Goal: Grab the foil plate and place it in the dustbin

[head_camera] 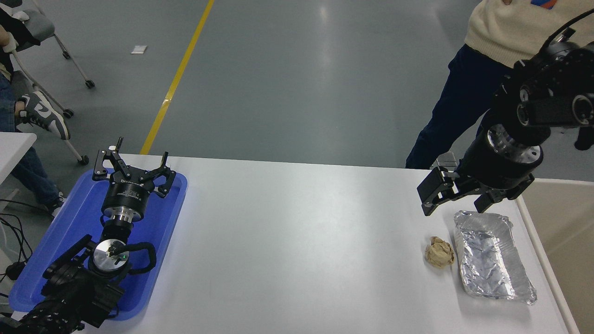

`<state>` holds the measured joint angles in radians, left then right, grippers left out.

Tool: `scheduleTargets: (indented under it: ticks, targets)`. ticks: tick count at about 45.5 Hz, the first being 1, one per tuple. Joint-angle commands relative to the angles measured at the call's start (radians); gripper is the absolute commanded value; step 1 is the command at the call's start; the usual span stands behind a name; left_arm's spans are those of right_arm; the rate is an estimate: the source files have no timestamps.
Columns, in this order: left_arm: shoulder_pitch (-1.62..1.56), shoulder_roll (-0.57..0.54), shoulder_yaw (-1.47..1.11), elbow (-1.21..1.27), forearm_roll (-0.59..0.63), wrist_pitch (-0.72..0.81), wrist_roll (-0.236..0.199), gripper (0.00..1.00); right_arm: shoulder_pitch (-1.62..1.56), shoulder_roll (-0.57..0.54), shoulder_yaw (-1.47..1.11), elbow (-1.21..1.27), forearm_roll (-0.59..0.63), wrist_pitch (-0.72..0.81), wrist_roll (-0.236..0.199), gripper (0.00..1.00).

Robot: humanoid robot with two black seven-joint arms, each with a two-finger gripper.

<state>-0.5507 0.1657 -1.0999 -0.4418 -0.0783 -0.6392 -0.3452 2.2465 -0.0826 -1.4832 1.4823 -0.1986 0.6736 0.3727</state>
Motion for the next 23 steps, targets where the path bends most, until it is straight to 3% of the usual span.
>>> scheduleTargets:
  ticks: [1, 23]
  targets:
    - [0.0, 0.0, -0.002, 0.0, 0.0, 0.0, 0.0, 1.0, -0.008, 0.02, 0.006, -0.013, 0.007, -0.002, 0.0, 1.0]
    - [0.0, 0.0, -0.002, 0.0, 0.0, 0.0, 0.0, 1.0, -0.019, 0.011, 0.015, -0.013, 0.002, -0.008, 0.0, 1.0]
